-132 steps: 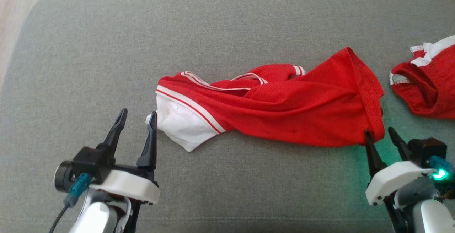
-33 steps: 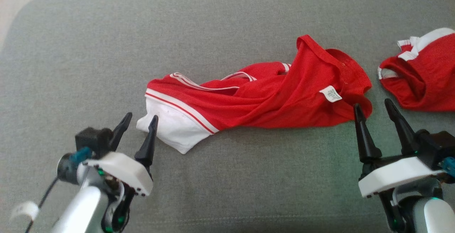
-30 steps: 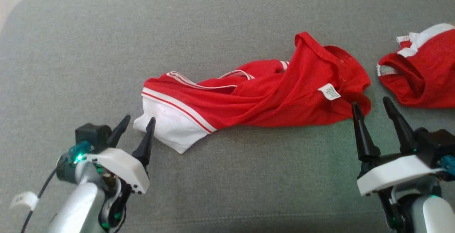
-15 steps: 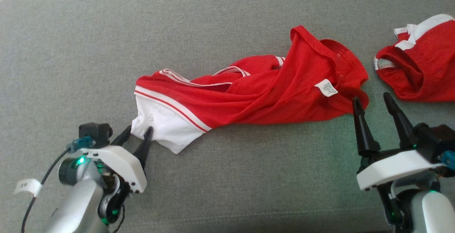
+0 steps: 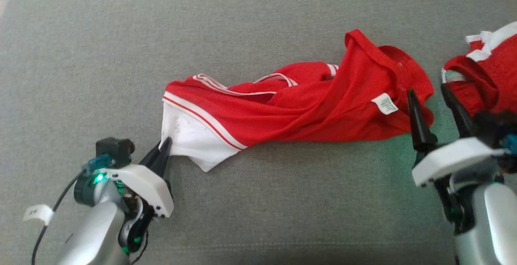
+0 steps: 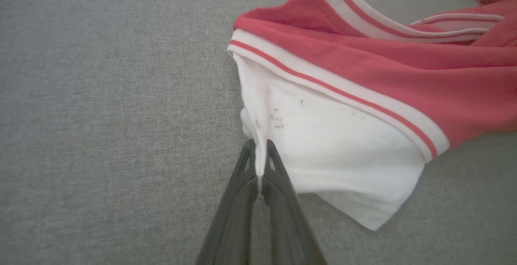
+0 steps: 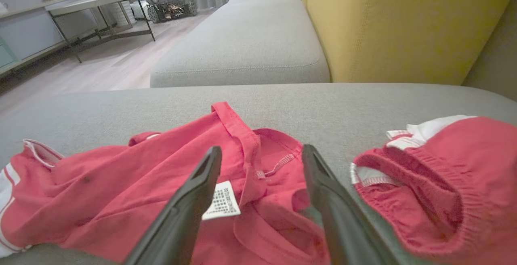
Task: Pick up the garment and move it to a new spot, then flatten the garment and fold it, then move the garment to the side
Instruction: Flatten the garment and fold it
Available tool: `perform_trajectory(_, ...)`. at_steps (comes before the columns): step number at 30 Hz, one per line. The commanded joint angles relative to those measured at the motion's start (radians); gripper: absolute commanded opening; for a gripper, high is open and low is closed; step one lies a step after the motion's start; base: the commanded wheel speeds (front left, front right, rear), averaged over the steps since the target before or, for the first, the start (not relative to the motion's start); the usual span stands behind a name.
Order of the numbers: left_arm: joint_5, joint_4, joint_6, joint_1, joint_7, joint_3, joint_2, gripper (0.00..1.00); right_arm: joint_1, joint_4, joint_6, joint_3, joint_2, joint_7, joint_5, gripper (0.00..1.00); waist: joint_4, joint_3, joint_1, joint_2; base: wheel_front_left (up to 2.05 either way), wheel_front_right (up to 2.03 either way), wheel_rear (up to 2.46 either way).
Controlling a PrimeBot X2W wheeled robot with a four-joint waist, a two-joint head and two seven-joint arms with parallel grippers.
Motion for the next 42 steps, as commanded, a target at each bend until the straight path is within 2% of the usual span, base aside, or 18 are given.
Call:
perform_trajectory(1,0.006,-0.031,0.003,-0.057,-0.013,0.033,0.019,0.0,-0.059,0.013,-0.001,0.035,-0.028,0.009,0.009,1.0,0.014,0.01,0.0,0.0,0.0,0.0,0.0)
perform_trajectory(9,0.01,-0.024,-0.001,-0.082,-0.035,0.023,0.007,0.0,-0.146,0.167,-0.001,0.068,-0.067,0.042,0.015,1.0,0.044,0.032,0.0,0.0,0.0,0.0,0.0)
perform_trajectory(10,0.01,-0.023,-0.001,-0.084,-0.04,0.023,0.006,0.0,-0.153,0.181,-0.001,0.071,-0.07,0.046,0.016,0.89,0.046,0.034,0.0,0.0,0.0,0.0,0.0)
perform_trajectory(11,0.01,-0.022,-0.001,-0.085,-0.044,0.023,0.006,0.0,-0.159,0.192,-0.001,0.076,-0.073,0.049,0.019,0.45,0.047,0.035,0.0,0.0,0.0,0.0,0.0)
perform_trajectory(12,0.01,-0.021,-0.001,-0.086,-0.049,0.023,0.006,0.0,-0.164,0.198,-0.001,0.08,-0.075,0.046,0.023,0.09,0.048,0.035,0.0,0.0,0.0,0.0,0.0)
perform_trajectory(13,0.01,-0.022,-0.001,-0.087,-0.056,0.025,0.006,0.0,-0.167,0.202,-0.001,0.083,-0.077,0.044,0.026,0.0,0.048,0.035,0.0,0.0,0.0,0.0,0.0)
perform_trajectory(21,0.009,-0.077,0.02,-0.089,-0.121,0.053,0.021,0.0,-0.169,0.162,-0.001,0.083,-0.099,0.006,0.049,0.0,0.034,0.012,0.0,0.0,0.0,0.0,0.0)
perform_trajectory(30,0.005,-0.305,0.072,-0.111,-0.164,0.133,0.065,0.0,-0.176,-0.017,-0.001,0.008,-0.11,-0.03,0.067,0.0,0.015,-0.061,0.0,0.0,0.0,0.0,0.0)
perform_trajectory(31,0.003,-0.363,0.083,-0.12,-0.157,0.15,0.08,0.0,-0.178,-0.068,-0.001,-0.006,-0.112,-0.03,0.065,0.0,0.012,-0.079,0.0,0.0,0.0,0.0,0.0)
perform_trajectory(42,0.0,-0.665,0.126,-0.203,-0.03,0.199,0.157,0.0,-0.19,-0.354,-0.001,-0.096,-0.113,0.007,0.046,0.0,0.003,-0.161,0.0,0.0,0.0,0.0,0.0)
